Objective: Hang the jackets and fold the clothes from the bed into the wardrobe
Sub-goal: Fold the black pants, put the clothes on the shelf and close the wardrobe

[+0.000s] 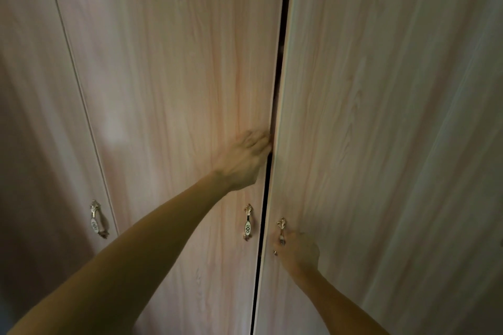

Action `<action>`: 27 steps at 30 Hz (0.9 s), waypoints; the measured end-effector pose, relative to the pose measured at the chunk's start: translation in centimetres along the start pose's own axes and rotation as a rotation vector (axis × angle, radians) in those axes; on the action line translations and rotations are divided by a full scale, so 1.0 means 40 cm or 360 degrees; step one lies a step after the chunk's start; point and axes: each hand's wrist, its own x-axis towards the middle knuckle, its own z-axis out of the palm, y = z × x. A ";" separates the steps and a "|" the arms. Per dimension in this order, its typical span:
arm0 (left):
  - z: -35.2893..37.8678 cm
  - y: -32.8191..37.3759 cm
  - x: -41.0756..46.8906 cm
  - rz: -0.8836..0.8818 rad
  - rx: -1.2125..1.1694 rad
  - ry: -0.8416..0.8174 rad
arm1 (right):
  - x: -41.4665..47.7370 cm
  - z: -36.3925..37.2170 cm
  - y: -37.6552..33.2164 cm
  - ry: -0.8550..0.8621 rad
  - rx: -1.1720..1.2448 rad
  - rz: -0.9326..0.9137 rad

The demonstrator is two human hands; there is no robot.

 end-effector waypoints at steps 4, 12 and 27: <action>-0.003 -0.012 -0.060 -0.0198 -0.0189 -0.0045 | 0.014 0.008 -0.002 -0.0009 0.0028 -0.0018; -0.014 0.028 -0.123 -0.0348 -0.0148 -0.0181 | 0.061 0.001 -0.022 -0.0127 -0.0032 0.0046; -0.011 0.080 -0.209 -0.0729 -0.0520 -0.0318 | 0.043 -0.116 -0.057 0.0112 0.0230 -0.0076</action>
